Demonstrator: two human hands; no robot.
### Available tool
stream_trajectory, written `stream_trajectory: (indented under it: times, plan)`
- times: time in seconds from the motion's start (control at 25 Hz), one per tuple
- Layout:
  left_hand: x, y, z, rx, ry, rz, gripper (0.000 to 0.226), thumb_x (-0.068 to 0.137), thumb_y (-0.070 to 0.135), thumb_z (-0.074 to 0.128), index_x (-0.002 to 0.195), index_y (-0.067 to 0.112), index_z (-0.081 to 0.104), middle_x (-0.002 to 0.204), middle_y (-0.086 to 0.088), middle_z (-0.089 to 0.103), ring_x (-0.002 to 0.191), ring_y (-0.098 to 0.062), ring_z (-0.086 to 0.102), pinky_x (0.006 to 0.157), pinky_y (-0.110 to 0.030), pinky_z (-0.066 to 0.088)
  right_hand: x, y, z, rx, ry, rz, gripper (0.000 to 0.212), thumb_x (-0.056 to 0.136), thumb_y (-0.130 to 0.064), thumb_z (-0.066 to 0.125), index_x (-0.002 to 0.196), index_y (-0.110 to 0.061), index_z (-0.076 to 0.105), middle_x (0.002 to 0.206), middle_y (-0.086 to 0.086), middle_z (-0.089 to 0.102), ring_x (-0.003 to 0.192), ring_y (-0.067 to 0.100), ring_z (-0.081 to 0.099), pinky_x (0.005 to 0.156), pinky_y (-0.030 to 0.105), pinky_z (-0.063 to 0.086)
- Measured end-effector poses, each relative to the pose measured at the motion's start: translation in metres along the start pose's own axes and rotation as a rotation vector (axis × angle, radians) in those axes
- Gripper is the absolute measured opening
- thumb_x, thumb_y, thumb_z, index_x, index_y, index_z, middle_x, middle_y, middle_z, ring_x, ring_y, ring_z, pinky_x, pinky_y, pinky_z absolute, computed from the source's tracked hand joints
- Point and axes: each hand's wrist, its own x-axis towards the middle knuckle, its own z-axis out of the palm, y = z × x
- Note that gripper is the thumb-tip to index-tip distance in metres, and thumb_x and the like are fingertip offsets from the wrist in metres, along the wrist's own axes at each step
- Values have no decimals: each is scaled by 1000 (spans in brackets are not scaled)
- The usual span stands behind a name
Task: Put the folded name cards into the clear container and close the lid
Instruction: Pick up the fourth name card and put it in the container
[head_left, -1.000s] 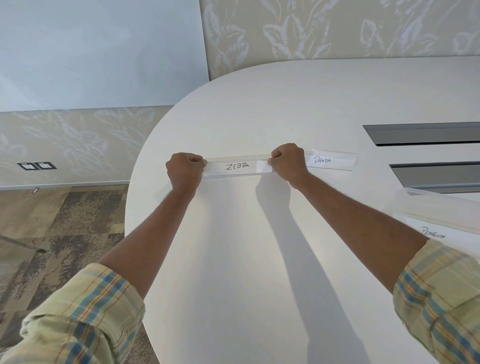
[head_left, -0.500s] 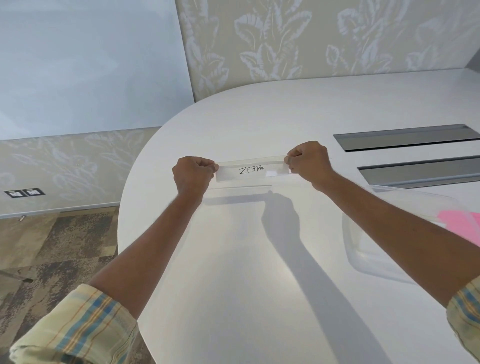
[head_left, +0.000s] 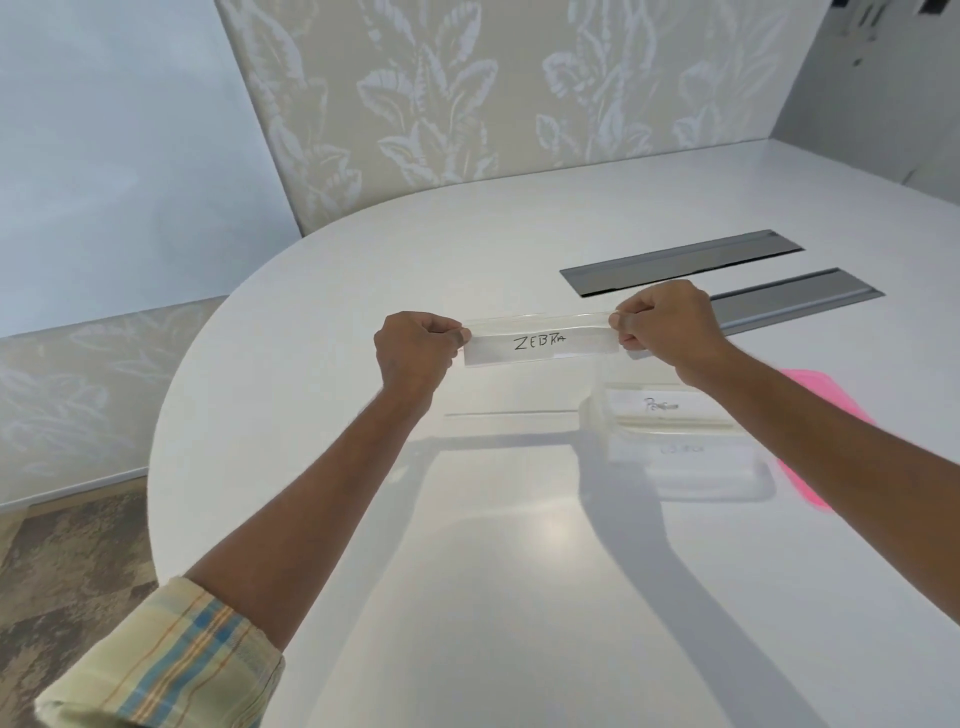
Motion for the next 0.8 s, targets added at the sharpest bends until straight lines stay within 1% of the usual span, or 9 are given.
stream_trajectory:
  times: [0.08, 0.12, 0.28, 0.4, 0.48, 0.56, 0.68, 0.76, 0.8]
  plan:
    - [-14, 9, 24, -5, -47, 8, 5, 81, 15, 90, 81, 13, 85, 79, -9, 83, 62, -19, 69, 80, -46, 70, -5, 18, -29, 40, 28, 29, 10, 86, -12, 83, 84, -3, 81, 85, 20, 81, 63, 20, 74, 76, 36, 69]
    - [-20, 13, 35, -4, -68, 14, 6, 80, 15, 90, 82, 13, 84, 80, -8, 83, 62, -19, 69, 80, -46, 70, -8, 26, -42, 58, 40, 46, 9, 87, -11, 84, 84, -2, 81, 86, 21, 80, 64, 20, 74, 77, 36, 70]
    - [-46, 27, 79, 1, -154, 31, 8, 80, 17, 92, 78, 17, 84, 78, -3, 82, 61, -18, 68, 74, -42, 68, -20, 62, -91, 108, 87, 119, 12, 88, -9, 85, 88, 1, 80, 83, 19, 79, 64, 19, 72, 64, 24, 67]
    - [-63, 30, 106, 24, -190, 23, 11, 78, 22, 94, 74, 22, 84, 71, 9, 79, 57, -13, 64, 67, -33, 60, -25, 84, -118, 125, 113, 185, 9, 86, -9, 86, 86, -1, 80, 79, 16, 78, 57, 14, 71, 65, 27, 68]
    - [-74, 29, 121, 55, -210, 11, 10, 77, 25, 95, 76, 22, 85, 72, 12, 79, 64, -10, 68, 68, -29, 57, -27, 96, -130, 129, 128, 209, 9, 85, -9, 86, 81, -3, 80, 78, 16, 79, 53, 12, 71, 62, 26, 67]
    - [-83, 26, 132, 93, -218, -1, 10, 76, 27, 95, 77, 23, 85, 77, 14, 79, 74, -8, 71, 73, -28, 57, -27, 107, -139, 128, 137, 227, 9, 84, -9, 87, 80, -4, 80, 78, 17, 80, 55, 13, 73, 64, 29, 68]
    - [-94, 23, 144, 135, -228, -9, 9, 77, 25, 93, 78, 22, 86, 81, 11, 80, 79, -11, 72, 74, -28, 56, -25, 119, -143, 90, 136, 252, 10, 84, -10, 87, 79, -4, 80, 77, 17, 81, 59, 18, 75, 70, 36, 70]
    - [-98, 22, 149, 164, -246, -45, 8, 79, 23, 92, 77, 19, 85, 81, 7, 80, 75, -17, 70, 76, -30, 58, -25, 125, -141, 63, 125, 262, 10, 83, -9, 87, 78, -4, 80, 75, 17, 80, 60, 19, 75, 71, 38, 70]
    - [-99, 22, 151, 181, -260, -72, 13, 81, 23, 90, 72, 18, 82, 78, 6, 78, 71, -19, 67, 75, -32, 58, -24, 127, -139, 50, 120, 267, 10, 83, -8, 87, 77, -4, 80, 74, 16, 80, 60, 20, 74, 71, 39, 70]
